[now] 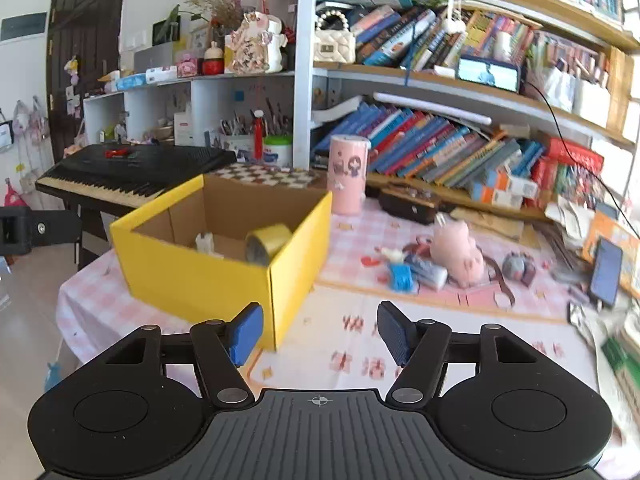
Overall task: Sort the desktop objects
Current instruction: 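Withdraw both open tools from the yellow box back over the table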
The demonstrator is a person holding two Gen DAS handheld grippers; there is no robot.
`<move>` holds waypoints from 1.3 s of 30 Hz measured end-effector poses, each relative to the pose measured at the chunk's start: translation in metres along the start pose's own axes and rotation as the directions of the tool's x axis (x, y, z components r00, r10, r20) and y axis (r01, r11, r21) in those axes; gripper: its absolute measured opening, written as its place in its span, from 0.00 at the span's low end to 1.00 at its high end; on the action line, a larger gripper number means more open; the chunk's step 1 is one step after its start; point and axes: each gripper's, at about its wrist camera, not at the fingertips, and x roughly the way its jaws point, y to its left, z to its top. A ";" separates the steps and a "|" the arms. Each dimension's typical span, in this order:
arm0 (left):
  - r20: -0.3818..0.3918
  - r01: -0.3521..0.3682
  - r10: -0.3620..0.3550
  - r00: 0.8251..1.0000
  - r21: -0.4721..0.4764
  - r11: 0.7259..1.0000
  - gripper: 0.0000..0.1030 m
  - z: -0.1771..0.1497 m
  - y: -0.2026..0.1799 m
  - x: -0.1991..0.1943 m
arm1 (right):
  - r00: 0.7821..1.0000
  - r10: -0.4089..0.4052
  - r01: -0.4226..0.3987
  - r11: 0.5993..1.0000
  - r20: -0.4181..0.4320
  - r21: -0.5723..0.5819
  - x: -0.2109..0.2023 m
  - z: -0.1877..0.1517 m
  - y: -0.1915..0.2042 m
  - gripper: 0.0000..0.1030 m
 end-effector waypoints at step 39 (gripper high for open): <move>-0.199 0.379 -0.344 0.918 0.178 0.908 0.95 -0.043 -0.152 0.026 | 0.917 -0.331 0.378 0.900 -0.224 0.218 -0.042 -0.063 -0.122 0.72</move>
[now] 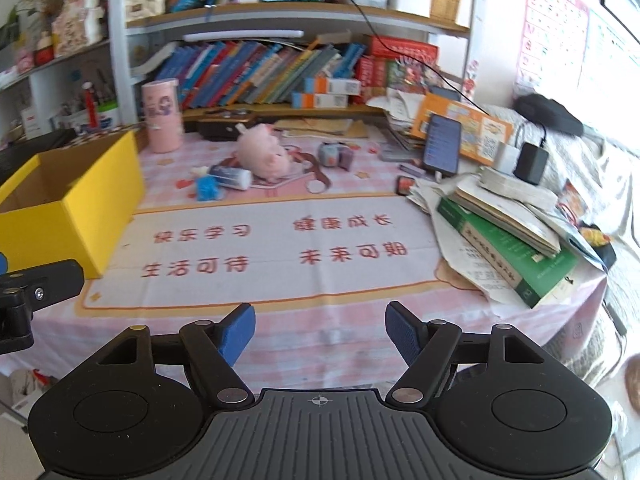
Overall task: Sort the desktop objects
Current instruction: 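Withdraw both open tools from the yellow box back over the table, then reach the left tool to the blue block while the right tool nears the grey toy truck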
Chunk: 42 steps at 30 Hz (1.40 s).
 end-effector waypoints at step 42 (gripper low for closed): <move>-0.162 -0.221 0.206 0.965 -0.076 0.972 0.93 0.096 -0.088 0.202 | 0.979 0.154 -0.162 0.986 -0.137 -0.049 0.210 0.126 -0.096 0.77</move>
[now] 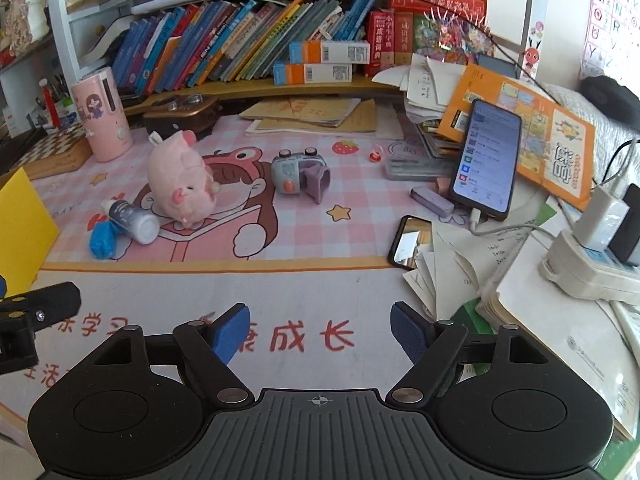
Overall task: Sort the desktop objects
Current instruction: 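Reach the left tool to the blue block while the right tool nears the grey toy truck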
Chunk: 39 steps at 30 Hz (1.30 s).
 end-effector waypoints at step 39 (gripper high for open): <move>-0.052 -0.172 0.168 0.984 -0.088 0.981 0.84 0.022 0.024 0.111 | 0.996 0.075 -0.065 0.986 0.058 -0.154 0.115 0.068 0.016 0.83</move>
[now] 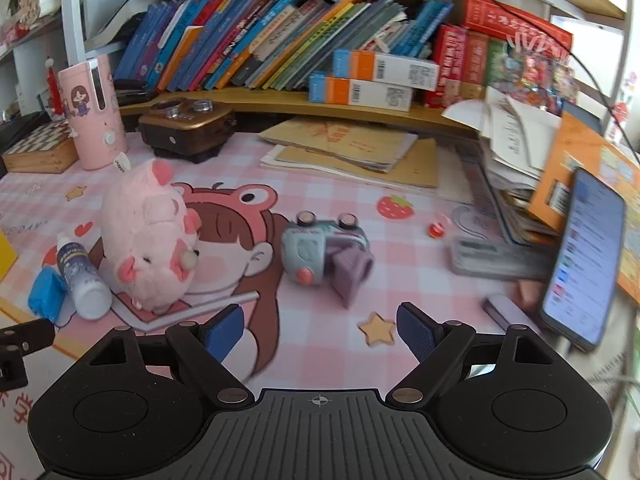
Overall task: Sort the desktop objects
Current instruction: 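Close the left tool on the blue block while the right tool grasps the grey toy truck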
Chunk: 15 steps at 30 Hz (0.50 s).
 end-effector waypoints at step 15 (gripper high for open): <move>-0.030 -0.007 0.006 1.000 -0.046 0.999 0.64 0.014 0.007 0.040 | 0.999 -0.039 0.038 0.999 0.027 0.030 0.044 0.019 0.001 0.84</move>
